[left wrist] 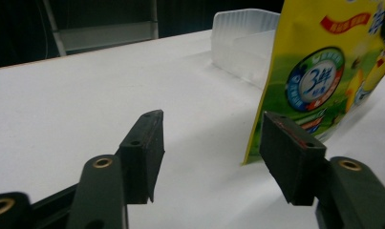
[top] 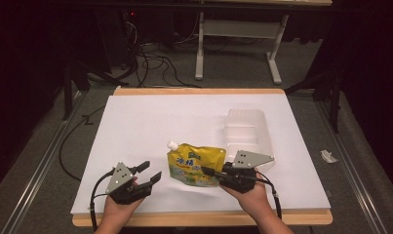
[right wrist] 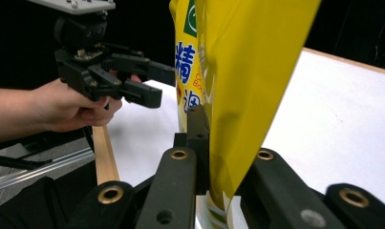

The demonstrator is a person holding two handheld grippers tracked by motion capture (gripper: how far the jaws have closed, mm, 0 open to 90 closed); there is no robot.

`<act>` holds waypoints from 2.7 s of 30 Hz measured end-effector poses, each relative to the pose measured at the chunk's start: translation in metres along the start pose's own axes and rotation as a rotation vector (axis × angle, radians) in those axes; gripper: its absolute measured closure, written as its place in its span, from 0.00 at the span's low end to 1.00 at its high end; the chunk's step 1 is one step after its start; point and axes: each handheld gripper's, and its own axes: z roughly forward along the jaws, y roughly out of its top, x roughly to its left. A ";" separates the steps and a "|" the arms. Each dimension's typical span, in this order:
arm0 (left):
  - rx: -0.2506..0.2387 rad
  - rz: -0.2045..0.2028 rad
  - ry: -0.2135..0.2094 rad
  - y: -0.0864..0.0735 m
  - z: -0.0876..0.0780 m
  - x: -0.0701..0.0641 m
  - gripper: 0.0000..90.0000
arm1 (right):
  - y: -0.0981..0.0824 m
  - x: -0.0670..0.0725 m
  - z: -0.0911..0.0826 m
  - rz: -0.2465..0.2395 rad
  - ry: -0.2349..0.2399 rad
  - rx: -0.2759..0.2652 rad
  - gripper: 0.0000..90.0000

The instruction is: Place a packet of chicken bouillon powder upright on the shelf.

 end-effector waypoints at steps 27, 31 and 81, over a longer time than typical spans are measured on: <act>0.013 -0.054 0.046 0.005 0.000 0.010 0.41 | 0.034 -0.012 -0.018 0.005 -0.062 -0.050 0.97; 0.015 -0.059 0.043 0.004 0.000 0.010 0.41 | 0.041 -0.018 -0.024 0.005 -0.079 -0.052 0.97; 0.045 -0.048 0.037 -0.001 0.000 0.011 0.41 | 0.039 -0.125 -0.102 0.068 -0.353 -0.052 0.97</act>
